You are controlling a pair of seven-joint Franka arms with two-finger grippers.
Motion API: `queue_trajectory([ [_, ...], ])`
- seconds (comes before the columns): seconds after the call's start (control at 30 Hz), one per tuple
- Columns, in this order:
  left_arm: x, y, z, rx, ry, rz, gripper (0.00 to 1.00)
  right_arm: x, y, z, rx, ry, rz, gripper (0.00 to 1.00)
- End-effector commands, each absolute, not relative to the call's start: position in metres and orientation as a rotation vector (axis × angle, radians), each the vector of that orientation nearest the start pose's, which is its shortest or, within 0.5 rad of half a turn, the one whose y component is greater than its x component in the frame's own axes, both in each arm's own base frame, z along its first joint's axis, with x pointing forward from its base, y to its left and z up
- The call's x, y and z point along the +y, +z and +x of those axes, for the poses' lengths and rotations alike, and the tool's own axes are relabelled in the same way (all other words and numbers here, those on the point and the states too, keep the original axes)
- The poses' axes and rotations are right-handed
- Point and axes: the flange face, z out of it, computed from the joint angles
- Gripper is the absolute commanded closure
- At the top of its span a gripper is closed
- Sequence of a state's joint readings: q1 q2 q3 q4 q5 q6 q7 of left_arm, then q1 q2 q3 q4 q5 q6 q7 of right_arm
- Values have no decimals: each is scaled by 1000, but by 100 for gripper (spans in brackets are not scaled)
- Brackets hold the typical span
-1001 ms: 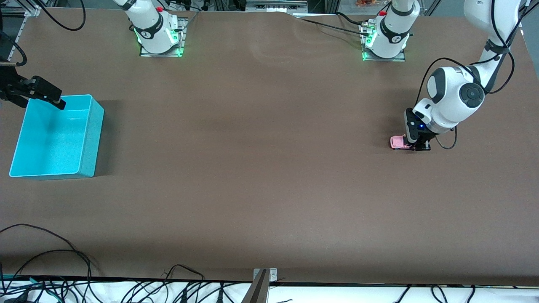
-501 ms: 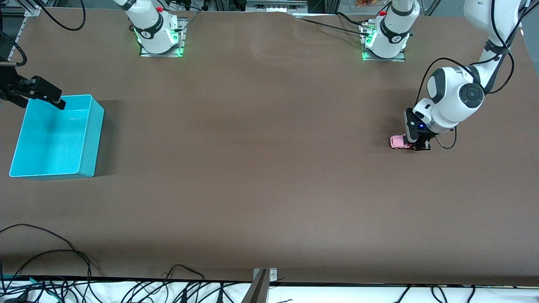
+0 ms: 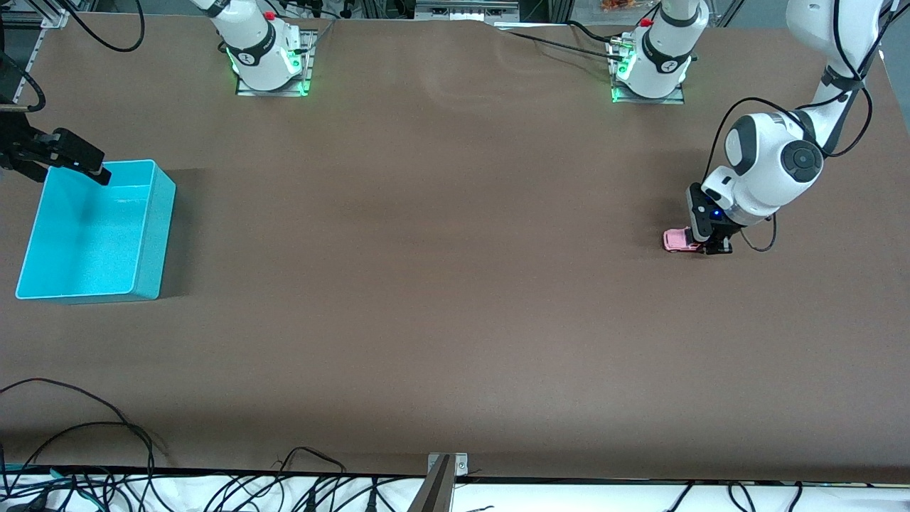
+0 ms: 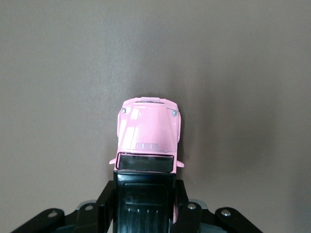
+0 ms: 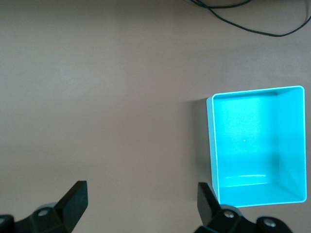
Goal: Wind and store pink jeep toy
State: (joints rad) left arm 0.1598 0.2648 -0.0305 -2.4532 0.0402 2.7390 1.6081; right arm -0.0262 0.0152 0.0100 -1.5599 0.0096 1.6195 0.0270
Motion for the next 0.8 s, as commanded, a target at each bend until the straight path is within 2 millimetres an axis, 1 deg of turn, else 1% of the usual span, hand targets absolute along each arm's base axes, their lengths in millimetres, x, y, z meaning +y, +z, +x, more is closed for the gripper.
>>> queue_trajectory([
  [0.0, 79, 175, 474, 2123, 30, -2321, 100, -9, 632, 567, 58, -84, -3120, 0],
  [0.13, 96, 172, 470, 2089, 50, -2352, 100, -9, 632, 567, 58, -84, -3120, 0],
  [0.27, 99, 171, 469, 2092, 57, -2348, 100, -9, 633, 567, 56, -86, -3120, 0],
  [0.5, 120, 165, 462, 2062, 90, -2375, 100, -9, 633, 567, 58, -86, -3120, 0],
  [0.63, 137, 165, 457, 2093, 104, -2344, 100, -9, 633, 567, 58, -86, -3120, 0],
  [0.77, 147, 166, 455, 2120, 108, -2314, 100, -9, 633, 567, 58, -86, -3120, 0],
])
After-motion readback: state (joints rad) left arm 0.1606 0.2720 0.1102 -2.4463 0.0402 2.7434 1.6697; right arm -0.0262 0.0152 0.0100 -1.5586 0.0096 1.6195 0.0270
